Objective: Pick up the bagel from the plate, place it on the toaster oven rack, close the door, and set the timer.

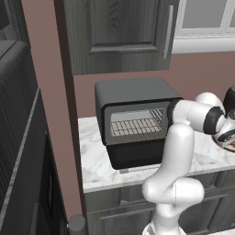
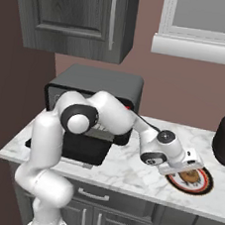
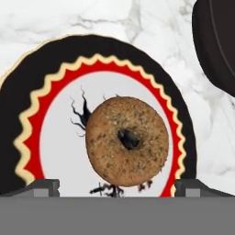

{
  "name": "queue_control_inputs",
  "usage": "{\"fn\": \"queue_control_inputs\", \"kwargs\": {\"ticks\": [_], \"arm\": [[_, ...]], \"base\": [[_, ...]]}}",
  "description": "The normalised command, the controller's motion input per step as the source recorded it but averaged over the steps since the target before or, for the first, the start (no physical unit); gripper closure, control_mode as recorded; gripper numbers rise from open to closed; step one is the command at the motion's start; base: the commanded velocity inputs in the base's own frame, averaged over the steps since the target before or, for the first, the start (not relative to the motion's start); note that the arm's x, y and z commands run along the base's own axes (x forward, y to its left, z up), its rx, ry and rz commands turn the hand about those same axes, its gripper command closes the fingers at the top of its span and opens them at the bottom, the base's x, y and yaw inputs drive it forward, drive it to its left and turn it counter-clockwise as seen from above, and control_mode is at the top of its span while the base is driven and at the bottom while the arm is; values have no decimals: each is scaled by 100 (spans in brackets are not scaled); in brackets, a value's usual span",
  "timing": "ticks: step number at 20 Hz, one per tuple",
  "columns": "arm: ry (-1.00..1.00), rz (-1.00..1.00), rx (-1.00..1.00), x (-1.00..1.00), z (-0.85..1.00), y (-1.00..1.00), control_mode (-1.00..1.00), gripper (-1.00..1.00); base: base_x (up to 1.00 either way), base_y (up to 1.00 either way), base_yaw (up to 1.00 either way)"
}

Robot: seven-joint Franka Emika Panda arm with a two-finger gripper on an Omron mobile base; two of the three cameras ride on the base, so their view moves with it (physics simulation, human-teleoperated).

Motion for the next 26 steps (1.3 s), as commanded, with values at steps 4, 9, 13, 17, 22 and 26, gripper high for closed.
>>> {"fn": "queue_control_inputs", "kwargs": {"ticks": [4,9,13,17,22,26], "arm": [[0,0,4,21,0,-12,-100,-100],[1,1,6,25,0,-5,-100,-100],[1,4,6,32,0,0,-100,-100],[1,3,5,30,0,-4,-100,-100],[4,2,4,28,-5,-7,-100,-100],[8,1,2,15,-16,-8,-100,100]], "base": [[0,0,0],[0,0,0],[0,0,0],[0,0,0],[0,0,0],[0,0,0]]}}
